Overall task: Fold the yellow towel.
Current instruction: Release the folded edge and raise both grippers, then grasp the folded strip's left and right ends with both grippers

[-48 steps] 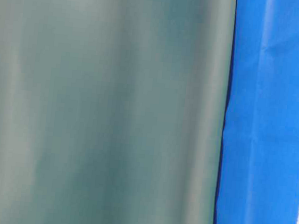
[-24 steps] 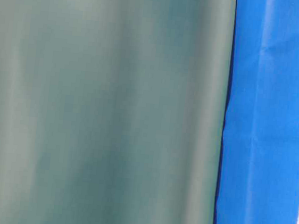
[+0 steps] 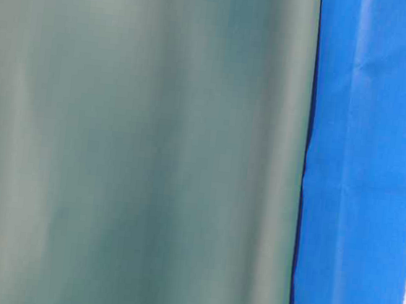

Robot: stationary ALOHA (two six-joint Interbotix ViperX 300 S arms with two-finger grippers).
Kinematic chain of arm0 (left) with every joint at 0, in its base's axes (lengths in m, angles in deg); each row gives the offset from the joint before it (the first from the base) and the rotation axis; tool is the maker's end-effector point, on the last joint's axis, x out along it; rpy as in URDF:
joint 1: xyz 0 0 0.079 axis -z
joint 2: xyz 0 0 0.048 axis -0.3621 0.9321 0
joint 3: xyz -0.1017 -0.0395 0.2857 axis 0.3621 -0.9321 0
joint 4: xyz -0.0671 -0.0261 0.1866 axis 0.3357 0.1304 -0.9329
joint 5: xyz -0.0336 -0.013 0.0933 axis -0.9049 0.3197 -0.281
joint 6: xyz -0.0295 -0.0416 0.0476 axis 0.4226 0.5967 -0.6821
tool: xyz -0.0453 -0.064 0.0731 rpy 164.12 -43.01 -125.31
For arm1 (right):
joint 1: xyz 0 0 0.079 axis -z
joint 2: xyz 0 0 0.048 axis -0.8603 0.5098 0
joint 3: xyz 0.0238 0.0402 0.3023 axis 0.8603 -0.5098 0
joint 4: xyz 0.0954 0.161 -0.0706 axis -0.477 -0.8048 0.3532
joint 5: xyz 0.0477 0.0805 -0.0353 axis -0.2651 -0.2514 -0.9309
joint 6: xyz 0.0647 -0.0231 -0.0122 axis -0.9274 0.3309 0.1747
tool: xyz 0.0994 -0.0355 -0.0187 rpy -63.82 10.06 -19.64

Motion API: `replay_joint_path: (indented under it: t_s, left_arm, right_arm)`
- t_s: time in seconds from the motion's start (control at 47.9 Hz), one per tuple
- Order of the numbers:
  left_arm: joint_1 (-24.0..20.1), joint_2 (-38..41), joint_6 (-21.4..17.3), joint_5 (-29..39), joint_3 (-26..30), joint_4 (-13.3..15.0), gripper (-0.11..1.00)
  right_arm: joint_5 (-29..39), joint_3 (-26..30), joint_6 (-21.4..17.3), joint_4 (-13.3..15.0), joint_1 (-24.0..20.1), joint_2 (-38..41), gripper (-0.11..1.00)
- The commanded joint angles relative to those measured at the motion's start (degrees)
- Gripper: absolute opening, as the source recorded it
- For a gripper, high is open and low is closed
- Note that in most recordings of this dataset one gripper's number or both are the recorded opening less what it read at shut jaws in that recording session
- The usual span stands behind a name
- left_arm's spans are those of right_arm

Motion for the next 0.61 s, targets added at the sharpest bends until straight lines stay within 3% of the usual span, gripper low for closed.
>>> replay_joint_path:
  t_s: [0.0,0.104,0.272,0.585]
  left_arm:
    - [-2.6,0.3,-1.5,0.5,1.3,0.0,0.73]
    - [-5.3,1.7,-4.3,1.4,2.2,0.0,0.73]
    - [-7.0,5.7,-7.4,1.8,3.8,0.0,0.73]
    - [-7.2,13.9,-7.5,1.8,4.6,0.0,0.72]
  right_arm:
    - [1.1,0.6,0.4,0.4,3.2,-0.6,0.78]
    - [3.1,1.0,1.3,1.0,6.8,0.2,0.78]
    - [3.7,2.2,1.8,2.1,8.0,2.3,0.77]
    - [4.0,4.3,1.8,2.1,8.0,8.6,0.77]
